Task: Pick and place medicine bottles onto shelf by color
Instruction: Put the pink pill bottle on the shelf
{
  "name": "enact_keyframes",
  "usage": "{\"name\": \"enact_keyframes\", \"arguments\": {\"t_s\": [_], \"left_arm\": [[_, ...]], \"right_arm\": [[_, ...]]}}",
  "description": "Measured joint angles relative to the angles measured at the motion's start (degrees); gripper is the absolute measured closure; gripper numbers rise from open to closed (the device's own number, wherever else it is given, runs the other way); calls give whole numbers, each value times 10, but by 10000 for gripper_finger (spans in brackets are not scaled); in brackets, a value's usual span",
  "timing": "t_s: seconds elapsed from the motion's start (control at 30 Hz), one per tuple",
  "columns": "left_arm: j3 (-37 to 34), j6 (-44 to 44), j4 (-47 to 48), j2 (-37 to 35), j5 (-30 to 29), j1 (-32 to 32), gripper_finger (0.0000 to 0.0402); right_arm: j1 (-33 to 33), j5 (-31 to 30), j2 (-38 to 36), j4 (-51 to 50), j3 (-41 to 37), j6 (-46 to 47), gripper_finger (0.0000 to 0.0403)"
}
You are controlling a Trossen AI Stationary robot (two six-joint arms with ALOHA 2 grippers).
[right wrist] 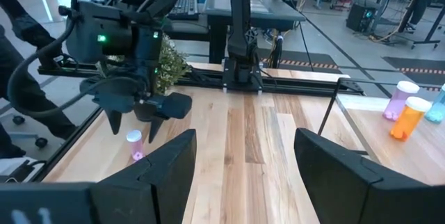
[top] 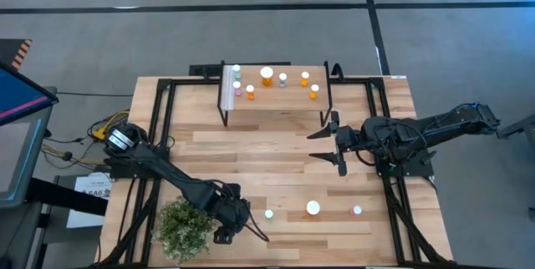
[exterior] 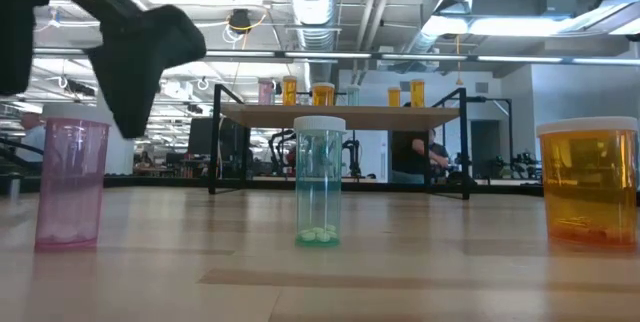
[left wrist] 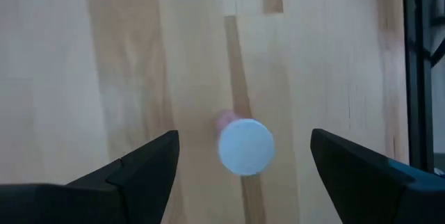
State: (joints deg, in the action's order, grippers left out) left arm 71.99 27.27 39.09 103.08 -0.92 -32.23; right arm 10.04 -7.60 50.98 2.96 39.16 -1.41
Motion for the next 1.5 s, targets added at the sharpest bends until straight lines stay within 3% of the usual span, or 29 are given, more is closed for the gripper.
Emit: {"name": "enact_keyframes", "arguments": {"t_s": [0.37,1.1,1.23,1.5], "left_arm": [[0,1,6,14,-22,2,108],[2,-7,10,21,23,19,313],[15,-21,27,7,27,31,317],[106,-102,154,-57,-77,63,296]], "right_arm": [[0,0,0,-4,0,0,137],[0,0,0,-5,0,3,137],[0,0,0,-4,0,4,137],[0,0,6,13,0,5,137]]}}
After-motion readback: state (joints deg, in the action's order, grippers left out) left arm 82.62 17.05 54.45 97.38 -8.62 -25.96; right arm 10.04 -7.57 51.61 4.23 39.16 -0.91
